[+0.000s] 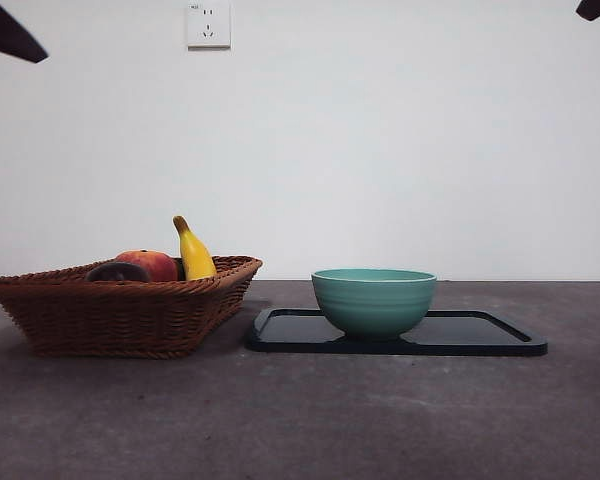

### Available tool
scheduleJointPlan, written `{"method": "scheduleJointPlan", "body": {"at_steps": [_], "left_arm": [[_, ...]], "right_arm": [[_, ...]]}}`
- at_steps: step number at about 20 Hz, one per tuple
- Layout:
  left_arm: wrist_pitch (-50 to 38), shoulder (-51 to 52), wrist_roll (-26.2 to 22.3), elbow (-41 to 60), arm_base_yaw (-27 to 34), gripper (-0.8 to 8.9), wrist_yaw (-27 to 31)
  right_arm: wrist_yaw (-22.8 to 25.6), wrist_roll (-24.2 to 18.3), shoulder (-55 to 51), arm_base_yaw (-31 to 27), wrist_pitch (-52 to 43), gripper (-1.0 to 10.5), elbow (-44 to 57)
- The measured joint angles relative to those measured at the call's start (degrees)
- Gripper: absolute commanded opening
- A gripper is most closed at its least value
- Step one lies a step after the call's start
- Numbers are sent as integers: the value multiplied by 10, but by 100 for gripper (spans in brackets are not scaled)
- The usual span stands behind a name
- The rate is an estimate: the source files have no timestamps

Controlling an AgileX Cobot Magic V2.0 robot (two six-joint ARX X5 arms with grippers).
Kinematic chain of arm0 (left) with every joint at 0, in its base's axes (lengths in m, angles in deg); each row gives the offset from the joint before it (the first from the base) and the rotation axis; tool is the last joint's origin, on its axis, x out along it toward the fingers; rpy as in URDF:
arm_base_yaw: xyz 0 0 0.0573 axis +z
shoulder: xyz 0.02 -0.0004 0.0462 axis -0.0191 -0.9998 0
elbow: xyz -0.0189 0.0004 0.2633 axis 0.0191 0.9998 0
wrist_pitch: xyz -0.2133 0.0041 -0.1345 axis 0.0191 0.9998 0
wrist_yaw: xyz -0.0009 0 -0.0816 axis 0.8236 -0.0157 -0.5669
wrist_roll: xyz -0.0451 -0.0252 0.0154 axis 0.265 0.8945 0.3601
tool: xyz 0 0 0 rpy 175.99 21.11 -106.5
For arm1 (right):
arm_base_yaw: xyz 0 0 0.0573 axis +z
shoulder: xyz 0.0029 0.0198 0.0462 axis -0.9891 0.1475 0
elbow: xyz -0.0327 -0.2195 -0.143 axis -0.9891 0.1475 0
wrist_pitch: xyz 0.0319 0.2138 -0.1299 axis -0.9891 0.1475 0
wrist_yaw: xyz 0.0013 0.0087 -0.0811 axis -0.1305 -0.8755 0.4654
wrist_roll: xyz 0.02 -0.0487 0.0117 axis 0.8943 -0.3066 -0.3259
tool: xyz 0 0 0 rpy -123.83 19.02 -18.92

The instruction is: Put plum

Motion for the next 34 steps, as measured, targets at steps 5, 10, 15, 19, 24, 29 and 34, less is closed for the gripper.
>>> {"method": "scheduleJointPlan", "body": {"at_steps": [5, 10, 15, 19, 24, 29, 34], "left_arm": [[6, 0, -15, 0, 0, 374, 0], [6, 0, -17, 0, 0, 374, 0], [6, 0, -17, 0, 0, 374, 0], [6, 0, -17, 0, 0, 374, 0], [6, 0, -17, 0, 0, 374, 0], [6, 0, -17, 0, 0, 374, 0], [6, 0, -17, 0, 0, 374, 0]], "right_arm": [[0, 5, 0, 0, 0, 223, 0], [14, 33, 0, 0, -6, 224, 0], [66, 111, 44, 0, -89, 292, -11], [91, 127, 174, -1, -127, 292, -68], [105, 121, 354, -20, -139, 292, -172], [121, 111, 495, -31, -141, 292, -245], [134, 105, 578, -31, -181, 292, -255]]}}
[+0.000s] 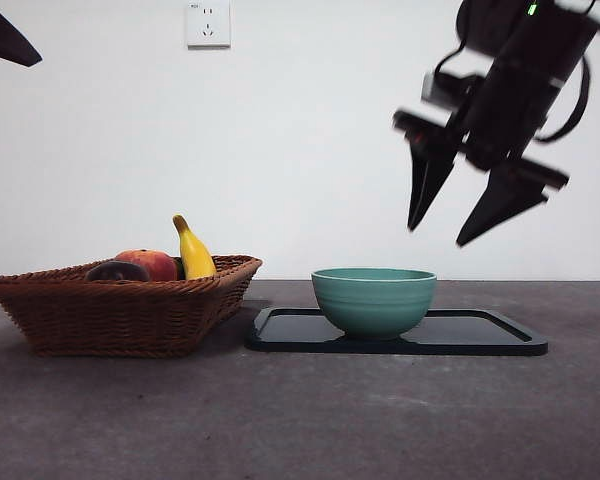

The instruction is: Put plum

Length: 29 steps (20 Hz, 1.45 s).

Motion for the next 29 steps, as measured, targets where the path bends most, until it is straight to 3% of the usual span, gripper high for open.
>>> {"method": "scheduleJointPlan", "body": {"at_steps": [5, 12, 22, 29], "left_arm": [[0, 0, 0, 0, 0, 374, 0], [0, 0, 0, 0, 0, 374, 0], [2, 0, 0, 0, 0, 374, 0], [2, 0, 0, 0, 0, 374, 0]], "right_arm": [[0, 0, 60, 0, -29, 271, 0], [2, 0, 75, 4, -47, 30, 0], [15, 0, 68, 4, -59, 11, 0], [14, 0, -79, 4, -14, 11, -1]]}}
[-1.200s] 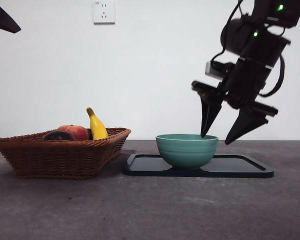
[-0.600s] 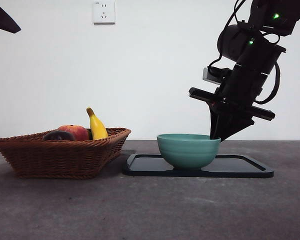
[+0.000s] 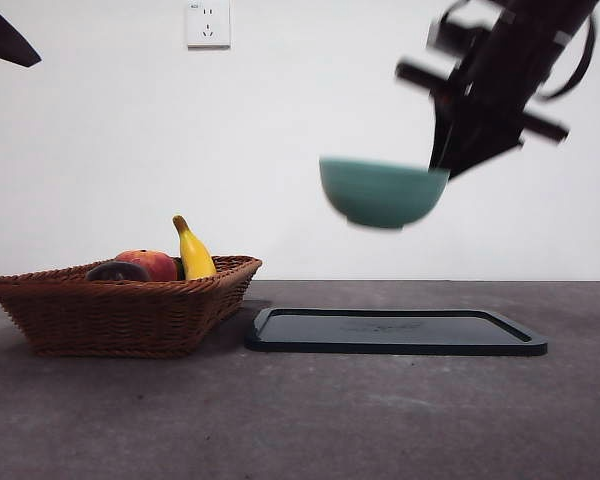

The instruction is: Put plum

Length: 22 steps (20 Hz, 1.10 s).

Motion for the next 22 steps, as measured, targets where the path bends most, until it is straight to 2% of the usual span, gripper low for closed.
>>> {"method": "scheduleJointPlan", "body": {"at_steps": [7, 11, 14, 17, 22], "left_arm": [[0, 0, 0, 0, 0, 374, 0], [0, 0, 0, 0, 0, 374, 0], [0, 0, 0, 0, 0, 374, 0], [0, 0, 0, 0, 0, 374, 0], [0, 0, 0, 0, 0, 374, 0]], "right_arm": [[1, -30, -157, 37, 139, 11, 0], [28, -40, -219, 93, 149, 11, 53], [41, -40, -231, 130, 123, 11, 129], [42, -30, -230, 160, 53, 11, 208], [45, -8, -197, 173, -33, 11, 300]]}}
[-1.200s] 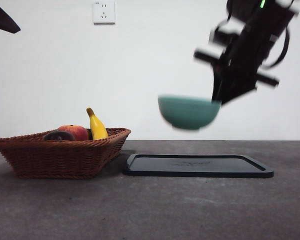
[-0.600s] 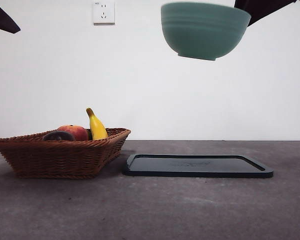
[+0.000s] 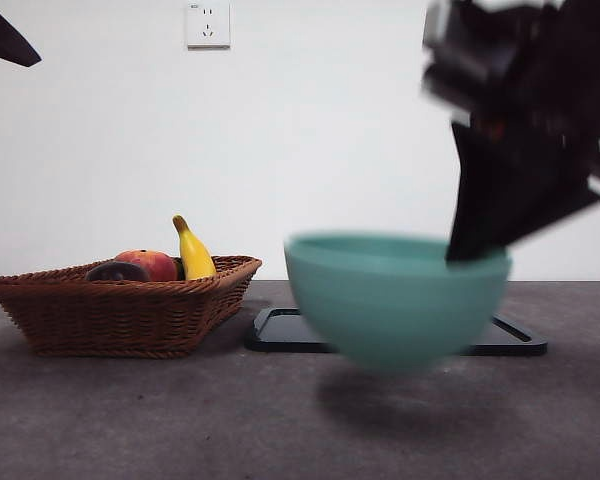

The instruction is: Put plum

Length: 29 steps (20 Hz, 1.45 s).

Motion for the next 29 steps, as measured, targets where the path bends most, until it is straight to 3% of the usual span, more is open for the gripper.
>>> {"method": "scheduleJointPlan", "body": {"at_steps": [9, 12, 15, 24, 29], "left_arm": [[0, 0, 0, 0, 0, 374, 0], [0, 0, 0, 0, 0, 374, 0], [0, 0, 0, 0, 0, 374, 0], [0, 0, 0, 0, 0, 374, 0], [5, 0, 0, 0, 0, 374, 0]], "right_arm": [[0, 4, 67, 1, -47, 19, 15], [0, 9, 67, 1, -48, 203, 15], [0, 15, 65, 1, -45, 234, 15], [-1, 13, -96, 1, 86, 233, -62], [-63, 1, -203, 0, 195, 233, -78]]}}
